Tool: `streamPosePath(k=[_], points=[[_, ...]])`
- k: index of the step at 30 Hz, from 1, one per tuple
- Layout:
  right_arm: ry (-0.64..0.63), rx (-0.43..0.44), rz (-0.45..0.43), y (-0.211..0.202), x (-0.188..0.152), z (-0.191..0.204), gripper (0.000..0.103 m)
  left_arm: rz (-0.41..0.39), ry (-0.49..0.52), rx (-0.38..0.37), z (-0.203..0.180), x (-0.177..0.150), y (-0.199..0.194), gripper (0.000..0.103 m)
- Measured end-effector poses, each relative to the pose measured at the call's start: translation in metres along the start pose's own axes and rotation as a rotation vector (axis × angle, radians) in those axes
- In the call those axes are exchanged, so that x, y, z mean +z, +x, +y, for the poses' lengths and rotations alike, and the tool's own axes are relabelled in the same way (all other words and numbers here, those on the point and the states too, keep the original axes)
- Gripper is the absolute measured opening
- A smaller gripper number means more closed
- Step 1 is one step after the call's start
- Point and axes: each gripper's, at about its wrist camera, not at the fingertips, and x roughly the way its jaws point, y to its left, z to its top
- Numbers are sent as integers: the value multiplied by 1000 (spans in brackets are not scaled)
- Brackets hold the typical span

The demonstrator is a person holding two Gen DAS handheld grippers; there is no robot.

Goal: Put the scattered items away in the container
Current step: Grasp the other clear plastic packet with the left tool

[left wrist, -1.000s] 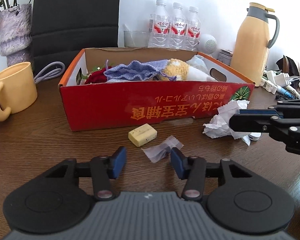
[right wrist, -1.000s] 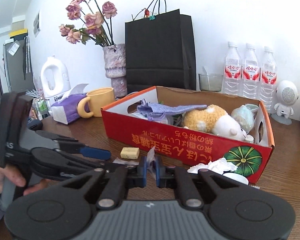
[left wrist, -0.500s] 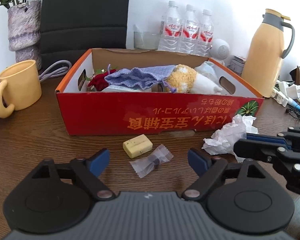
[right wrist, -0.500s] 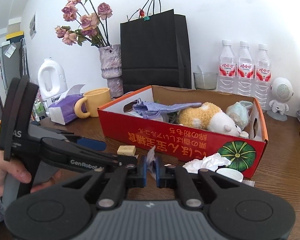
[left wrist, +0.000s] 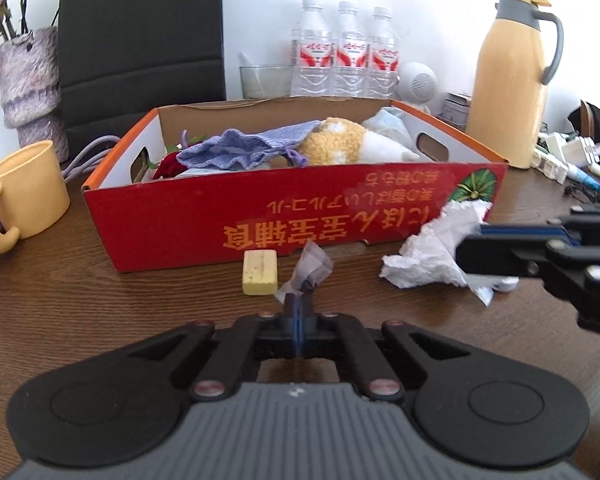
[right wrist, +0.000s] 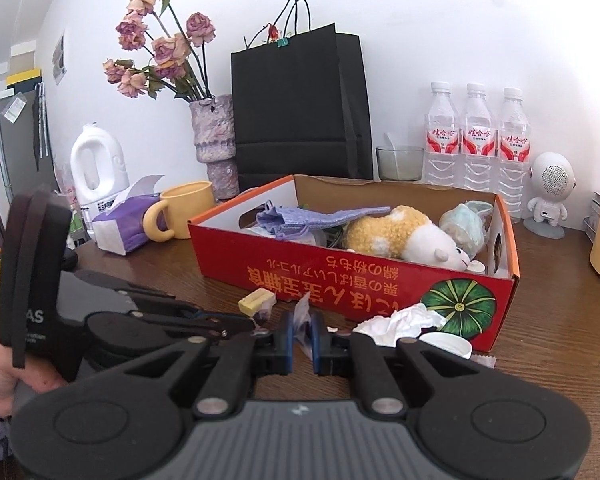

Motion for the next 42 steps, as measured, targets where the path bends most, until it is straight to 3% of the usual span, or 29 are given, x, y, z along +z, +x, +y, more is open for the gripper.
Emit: streamPosePath(k=[7,13,23,26,27,28,30,33,38,42], points=[[-15,-7,5,0,-2,5,8,-43,0,-11,-4,-3,-24,1],[50,-13,-20,-12,-7,-4,8,-36,20,-31,-7,-4,-44,1],[88,-54,-55,-52,-18,13,8,-141,-2,-32,-6,-8,-100,1],[101,-80,-41,-64,-24,12,13,-93,74,-79,-11,-6,-80,11],[99,-91,-23,-67,-26,12,14,-91,122,-65,-13,-6,-73,33],[103,-100,-4,-68,-29,11,18,-81,163,-48,-15,-6,-64,61],[136,-107,17,-66,-35,9,30,-53,184,-62,-12,-5,-49,75],[181,-101,64,-47,-40,8,44,-2,123,-84,-11,-6,-31,81],[199,-134,104,-9,-34,4,44,9,74,-24,-5,-12,-26,84],[141,-112,117,10,-26,12,42,-14,4,-8,18,-9,-37,84]])
